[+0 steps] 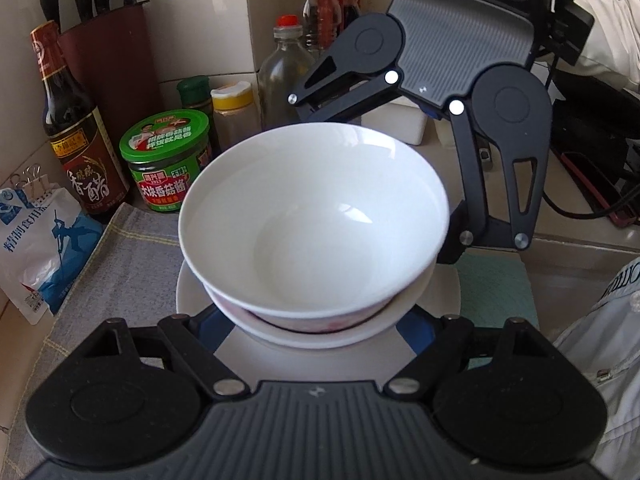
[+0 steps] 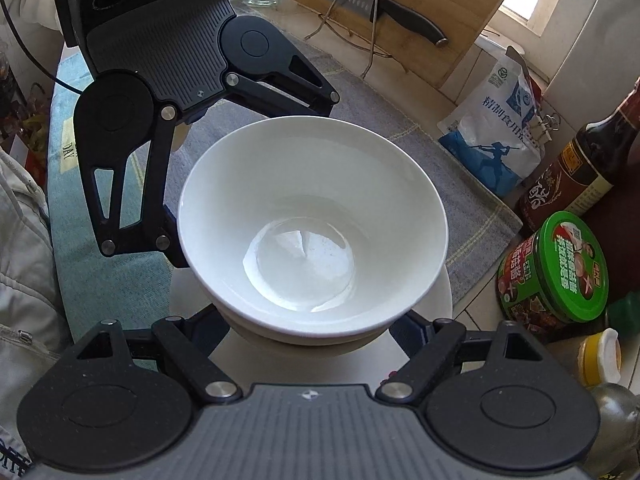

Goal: Organize plates and bowls
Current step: 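Lift the bowl stack with the right tool and carry it over the plate stack, then lower the bowl stack onto the plates and open the right tool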

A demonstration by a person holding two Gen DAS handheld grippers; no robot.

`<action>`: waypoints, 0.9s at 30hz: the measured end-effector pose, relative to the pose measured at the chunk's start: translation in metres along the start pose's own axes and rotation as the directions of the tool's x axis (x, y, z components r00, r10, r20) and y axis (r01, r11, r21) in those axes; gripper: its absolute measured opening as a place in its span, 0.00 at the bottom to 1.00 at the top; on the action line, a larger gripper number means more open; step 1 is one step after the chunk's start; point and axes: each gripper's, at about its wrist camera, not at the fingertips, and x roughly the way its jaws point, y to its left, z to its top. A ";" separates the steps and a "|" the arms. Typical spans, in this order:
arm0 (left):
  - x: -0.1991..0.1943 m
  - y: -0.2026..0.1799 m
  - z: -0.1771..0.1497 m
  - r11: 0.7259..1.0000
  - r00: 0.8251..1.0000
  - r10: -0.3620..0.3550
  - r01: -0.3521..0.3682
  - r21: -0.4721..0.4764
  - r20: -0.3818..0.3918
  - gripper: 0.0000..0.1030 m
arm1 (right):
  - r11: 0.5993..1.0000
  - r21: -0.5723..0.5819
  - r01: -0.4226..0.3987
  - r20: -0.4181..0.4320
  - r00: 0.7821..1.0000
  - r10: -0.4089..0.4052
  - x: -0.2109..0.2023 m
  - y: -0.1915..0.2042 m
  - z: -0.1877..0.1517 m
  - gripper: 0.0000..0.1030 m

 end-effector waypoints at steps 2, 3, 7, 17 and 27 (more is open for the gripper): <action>0.002 0.001 0.001 1.000 1.000 -0.002 0.002 -0.002 -0.003 0.83 | 1.000 0.003 -0.003 0.000 1.000 0.003 0.001 -0.002 -0.001 0.86; 0.003 0.001 0.002 1.000 1.000 -0.004 0.004 -0.002 0.003 0.83 | 1.000 0.005 -0.005 -0.001 1.000 0.005 0.001 -0.002 -0.002 0.86; 0.005 0.001 0.002 1.000 1.000 -0.007 0.007 -0.004 -0.002 0.83 | 1.000 0.013 -0.011 -0.004 1.000 0.011 0.002 -0.004 -0.004 0.86; 0.006 0.002 0.003 1.000 1.000 -0.014 0.014 0.000 -0.004 0.83 | 0.999 0.036 -0.016 0.003 1.000 0.016 0.004 -0.008 -0.008 0.86; 0.000 -0.003 -0.003 0.998 0.998 0.049 -0.050 0.025 0.039 0.95 | 0.999 0.053 0.001 0.034 0.999 -0.003 0.001 -0.006 -0.008 0.99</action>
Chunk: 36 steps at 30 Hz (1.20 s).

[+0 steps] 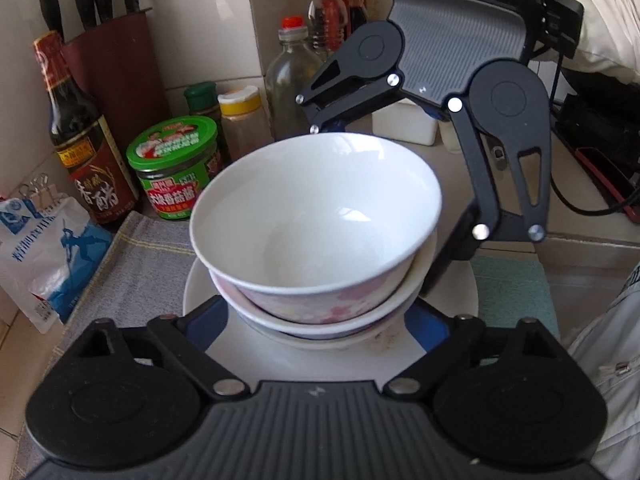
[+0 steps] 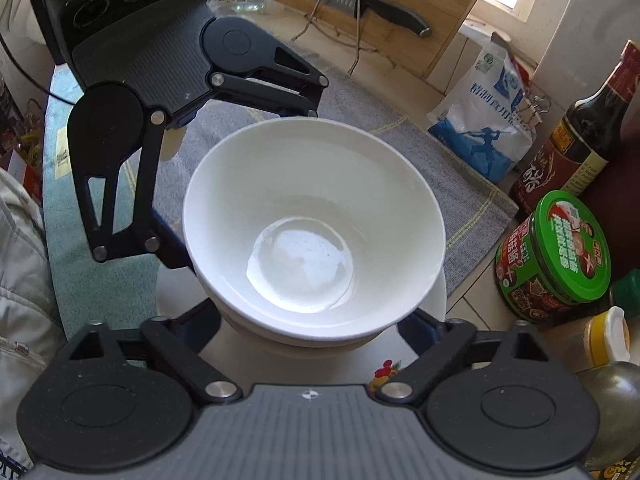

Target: Organize plates and bowls

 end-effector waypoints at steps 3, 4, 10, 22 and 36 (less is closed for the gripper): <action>-0.007 0.000 -0.005 1.000 1.000 0.022 -0.022 -0.016 0.013 0.96 | 1.000 0.019 0.021 0.007 1.000 -0.021 -0.003 0.001 0.001 1.00; -0.010 0.000 -0.008 0.999 0.999 0.037 -0.037 -0.017 0.021 0.96 | 0.999 0.020 0.036 0.001 0.999 -0.036 -0.003 0.003 0.002 1.00; -0.051 -0.002 -0.022 0.983 0.974 0.175 -0.165 -0.079 0.144 0.97 | 0.983 0.069 0.168 -0.029 0.986 -0.167 -0.013 0.024 0.006 1.00; -0.147 -0.028 -0.052 0.925 0.838 0.373 -0.303 -0.229 0.399 0.99 | 0.713 0.477 0.514 -0.136 0.844 -0.518 -0.034 0.106 0.024 1.00; -0.175 -0.034 -0.056 0.805 0.932 0.362 -0.297 -0.514 0.029 0.99 | 0.143 0.839 0.525 -0.301 0.667 -0.681 -0.060 0.212 0.040 1.00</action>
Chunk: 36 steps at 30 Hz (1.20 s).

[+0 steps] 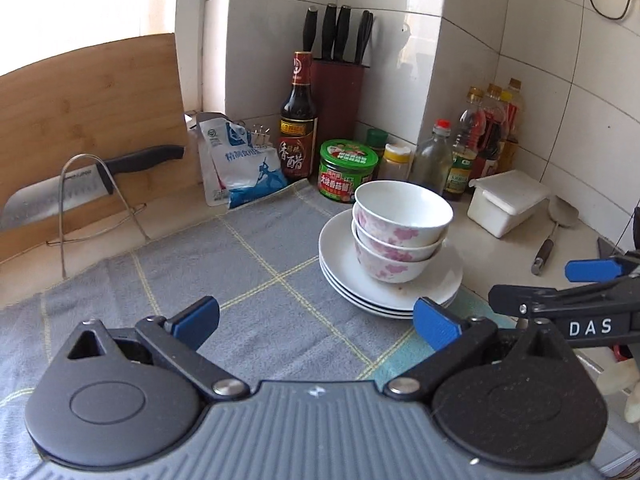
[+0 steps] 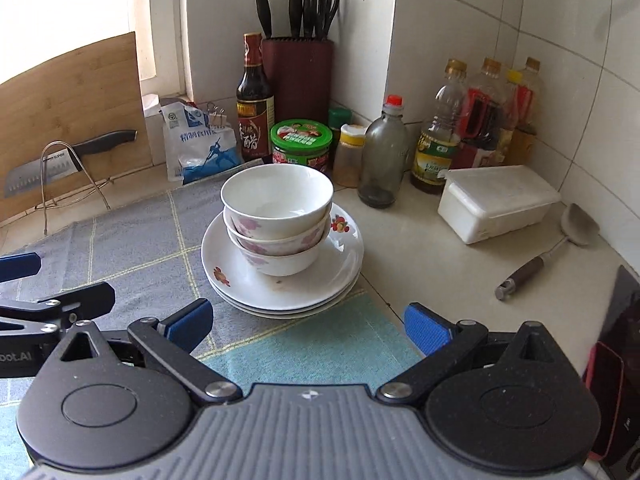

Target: Organize plates and bowls

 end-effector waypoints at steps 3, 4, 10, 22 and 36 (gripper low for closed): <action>-0.006 -0.003 -0.001 0.999 0.999 0.035 -0.035 0.017 0.002 0.99 | 1.000 0.015 0.003 0.014 1.000 -0.003 -0.008 0.002 0.000 1.00; -0.009 -0.003 -0.002 0.999 0.999 0.042 -0.042 0.016 0.004 0.99 | 1.000 0.023 -0.001 0.018 1.000 0.001 -0.010 0.002 -0.001 1.00; -0.016 -0.004 -0.003 0.998 0.998 0.059 -0.059 0.019 0.010 1.00 | 0.998 0.060 -0.001 0.032 0.999 -0.001 -0.016 0.000 -0.002 1.00; -0.019 -0.006 0.002 0.998 0.998 0.061 -0.061 0.021 0.018 0.99 | 0.998 0.067 -0.016 0.042 0.999 0.013 -0.019 0.000 -0.002 1.00; -0.020 -0.007 0.006 0.998 0.998 0.054 -0.054 0.026 0.025 0.99 | 0.998 0.068 -0.005 0.051 0.999 0.002 -0.023 0.000 0.000 1.00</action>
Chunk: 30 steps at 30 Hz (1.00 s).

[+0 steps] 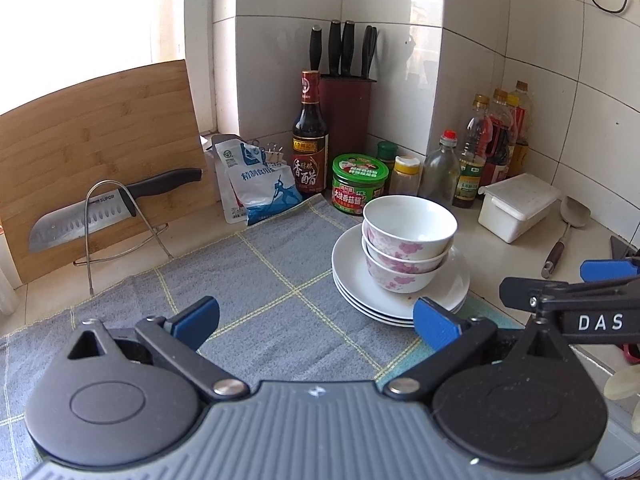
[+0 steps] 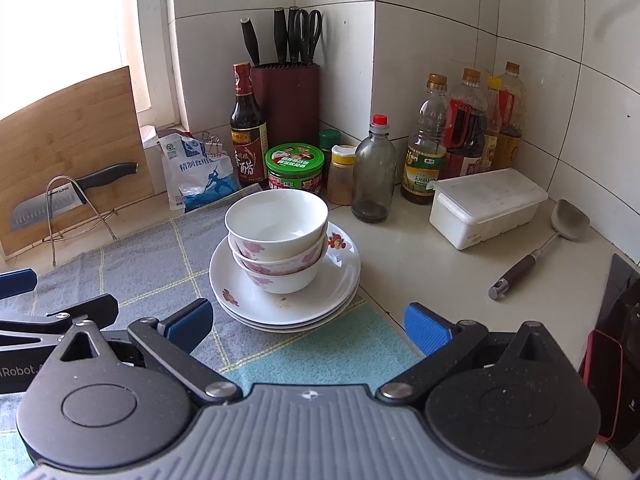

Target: Organize plates and bowls

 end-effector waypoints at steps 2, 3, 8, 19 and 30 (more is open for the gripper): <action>0.000 0.000 0.001 1.000 1.000 -0.002 0.002 0.001 -0.001 0.99 | 1.000 -0.001 0.002 0.002 1.000 -0.002 -0.001 0.000 0.001 1.00; 0.000 0.000 0.001 1.000 1.000 -0.003 0.003 0.000 -0.001 0.99 | 1.000 -0.002 0.002 0.004 1.000 -0.002 -0.001 0.000 0.001 1.00; -0.001 0.000 0.002 1.000 1.000 -0.001 0.001 -0.002 0.002 1.00 | 1.000 -0.002 -0.001 0.006 1.000 0.001 -0.002 -0.001 0.005 1.00; -0.001 0.000 0.003 1.000 1.000 0.000 0.000 -0.004 0.001 0.99 | 1.000 -0.002 -0.001 0.006 1.000 0.001 -0.001 -0.002 0.006 1.00; 0.001 0.000 0.003 1.000 1.000 -0.001 0.001 -0.006 -0.002 0.99 | 1.000 -0.005 0.007 0.003 1.000 -0.007 -0.001 -0.002 0.005 1.00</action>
